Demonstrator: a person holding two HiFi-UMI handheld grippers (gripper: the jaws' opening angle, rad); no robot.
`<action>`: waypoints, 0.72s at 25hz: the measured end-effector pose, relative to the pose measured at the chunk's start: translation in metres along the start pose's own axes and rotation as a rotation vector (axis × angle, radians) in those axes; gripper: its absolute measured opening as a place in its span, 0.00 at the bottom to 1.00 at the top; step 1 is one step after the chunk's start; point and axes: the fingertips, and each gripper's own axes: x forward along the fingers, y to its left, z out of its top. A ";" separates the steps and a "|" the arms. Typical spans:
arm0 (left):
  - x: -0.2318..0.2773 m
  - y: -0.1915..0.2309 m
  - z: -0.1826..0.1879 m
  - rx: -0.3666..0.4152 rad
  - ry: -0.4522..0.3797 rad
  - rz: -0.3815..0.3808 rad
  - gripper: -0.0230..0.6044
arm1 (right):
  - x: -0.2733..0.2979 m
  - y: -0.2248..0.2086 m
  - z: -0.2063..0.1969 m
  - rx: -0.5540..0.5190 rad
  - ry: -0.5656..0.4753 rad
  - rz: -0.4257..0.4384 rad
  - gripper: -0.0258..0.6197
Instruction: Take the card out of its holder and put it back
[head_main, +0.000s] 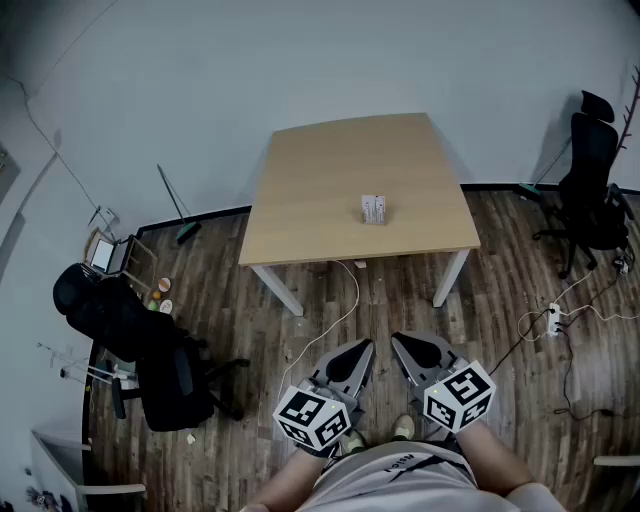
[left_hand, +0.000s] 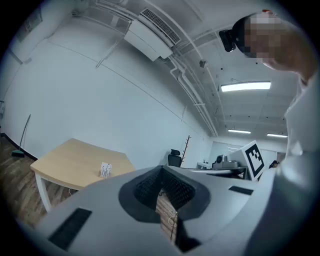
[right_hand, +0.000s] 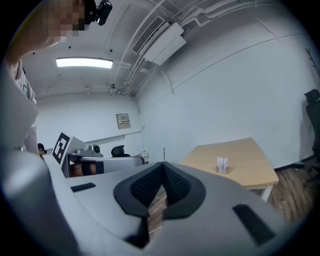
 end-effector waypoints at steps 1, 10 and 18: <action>0.000 0.000 -0.001 0.000 0.000 0.001 0.06 | -0.001 0.000 -0.001 0.000 0.000 0.000 0.06; 0.002 -0.007 -0.003 0.005 0.007 0.002 0.06 | -0.009 0.003 0.000 0.048 -0.025 0.060 0.06; 0.015 -0.015 -0.006 0.037 0.003 0.007 0.06 | -0.025 -0.022 0.004 0.050 -0.055 0.069 0.06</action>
